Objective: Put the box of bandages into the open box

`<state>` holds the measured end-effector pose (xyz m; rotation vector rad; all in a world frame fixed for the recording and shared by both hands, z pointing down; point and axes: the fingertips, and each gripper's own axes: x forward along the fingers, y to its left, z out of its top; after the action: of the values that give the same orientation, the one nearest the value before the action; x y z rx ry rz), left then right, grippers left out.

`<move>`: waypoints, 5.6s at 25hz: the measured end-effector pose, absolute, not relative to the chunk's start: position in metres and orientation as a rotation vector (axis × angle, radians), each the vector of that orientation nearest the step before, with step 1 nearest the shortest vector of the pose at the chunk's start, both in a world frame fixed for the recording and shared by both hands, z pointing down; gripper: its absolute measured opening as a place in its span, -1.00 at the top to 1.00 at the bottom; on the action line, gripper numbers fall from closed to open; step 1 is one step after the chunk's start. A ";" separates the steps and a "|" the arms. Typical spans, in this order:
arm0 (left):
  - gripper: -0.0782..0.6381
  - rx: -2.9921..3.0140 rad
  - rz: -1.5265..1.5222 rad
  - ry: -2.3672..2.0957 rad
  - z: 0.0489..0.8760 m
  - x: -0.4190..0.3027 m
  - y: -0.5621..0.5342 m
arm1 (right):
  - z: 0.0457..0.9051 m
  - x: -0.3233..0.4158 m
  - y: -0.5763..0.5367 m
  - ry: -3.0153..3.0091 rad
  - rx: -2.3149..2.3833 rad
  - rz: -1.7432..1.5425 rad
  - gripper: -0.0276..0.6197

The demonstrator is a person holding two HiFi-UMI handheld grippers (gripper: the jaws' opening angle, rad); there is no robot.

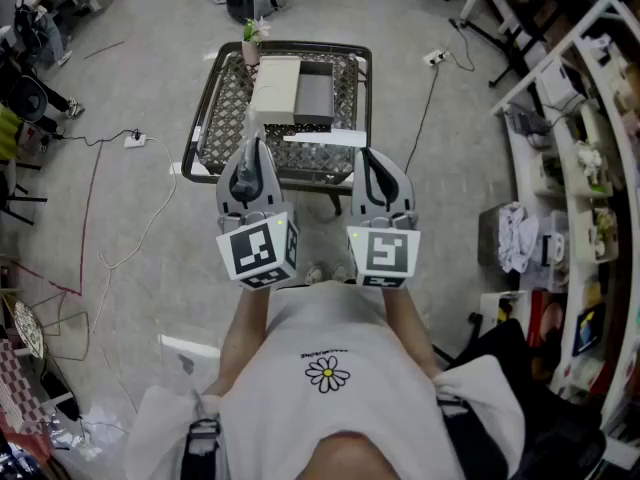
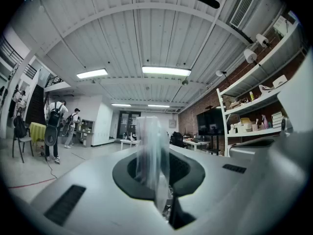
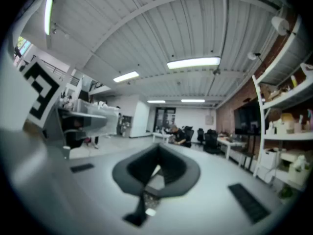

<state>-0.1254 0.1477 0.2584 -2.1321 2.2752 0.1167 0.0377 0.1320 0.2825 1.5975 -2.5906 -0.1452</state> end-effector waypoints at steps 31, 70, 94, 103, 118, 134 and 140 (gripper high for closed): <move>0.67 -1.939 0.105 2.419 0.274 -0.117 0.144 | 0.311 0.061 0.108 -2.737 1.384 -0.047 0.82; 0.67 -2.239 0.043 2.311 0.304 -0.188 -0.143 | 0.300 -0.019 -0.154 -2.565 1.576 -0.073 0.82; 0.67 -2.019 -0.548 2.061 0.309 -0.145 -0.177 | 0.324 -0.009 -0.181 -2.620 1.453 0.032 0.82; 0.67 -1.898 -1.011 1.700 0.369 -0.125 -0.218 | 0.338 0.002 -0.182 -2.579 1.469 0.066 0.82; 0.67 -1.937 -1.360 1.245 0.496 -0.080 -0.265 | 0.366 0.043 -0.180 -2.475 1.554 0.166 0.82; 0.67 -1.959 -1.733 0.941 0.621 -0.078 -0.284 | 0.385 0.073 -0.183 -2.351 1.633 0.295 0.82; 0.67 -1.957 -1.805 0.862 0.650 -0.080 -0.287 | 0.393 0.079 -0.180 -2.338 1.634 0.293 0.82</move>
<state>-0.0798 -0.2866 0.6502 -1.9565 0.8618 -1.8047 0.0793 -0.1802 0.3928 1.6345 -2.3377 0.2932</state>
